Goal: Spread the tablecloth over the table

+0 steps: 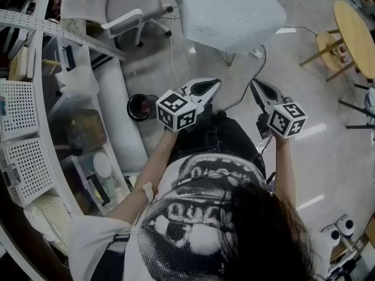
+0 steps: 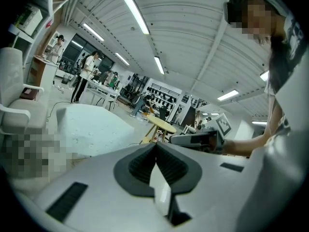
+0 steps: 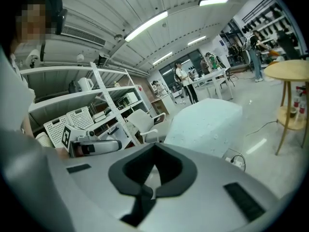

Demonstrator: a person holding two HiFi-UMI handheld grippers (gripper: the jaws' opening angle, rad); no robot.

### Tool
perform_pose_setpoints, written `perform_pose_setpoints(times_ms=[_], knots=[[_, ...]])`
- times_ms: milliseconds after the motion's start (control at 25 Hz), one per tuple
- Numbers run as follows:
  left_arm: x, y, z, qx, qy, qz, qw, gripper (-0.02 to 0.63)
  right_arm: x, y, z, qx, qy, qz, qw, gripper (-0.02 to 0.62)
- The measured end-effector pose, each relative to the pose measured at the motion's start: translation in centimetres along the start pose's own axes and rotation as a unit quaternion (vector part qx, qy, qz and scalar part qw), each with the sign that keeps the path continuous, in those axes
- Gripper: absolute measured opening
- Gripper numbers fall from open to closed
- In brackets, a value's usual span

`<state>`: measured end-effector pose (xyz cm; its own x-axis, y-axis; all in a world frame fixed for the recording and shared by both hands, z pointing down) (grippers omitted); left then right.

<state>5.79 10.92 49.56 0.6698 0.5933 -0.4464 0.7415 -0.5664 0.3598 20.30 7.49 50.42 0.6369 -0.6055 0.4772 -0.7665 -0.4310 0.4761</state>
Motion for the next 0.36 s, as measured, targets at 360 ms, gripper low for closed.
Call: perform_pose_setpoints(times_ms=[360], knots=[[-0.6, 0.5, 0.4, -0.008, 0.012, 0.009, 0.9999, 0.014, 1.4, 0.3, 1.3, -0.016, -0.035, 0.005, 0.999, -0.006]])
Point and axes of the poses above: the fingertips, and each gripper's own axes: y forward along the fingers, x to its right, z out of its top, the point moved 3 cm from there along -y, backward along the fingers, and after that the axes turned 7 degrees about -x, right-handed, at the moved point
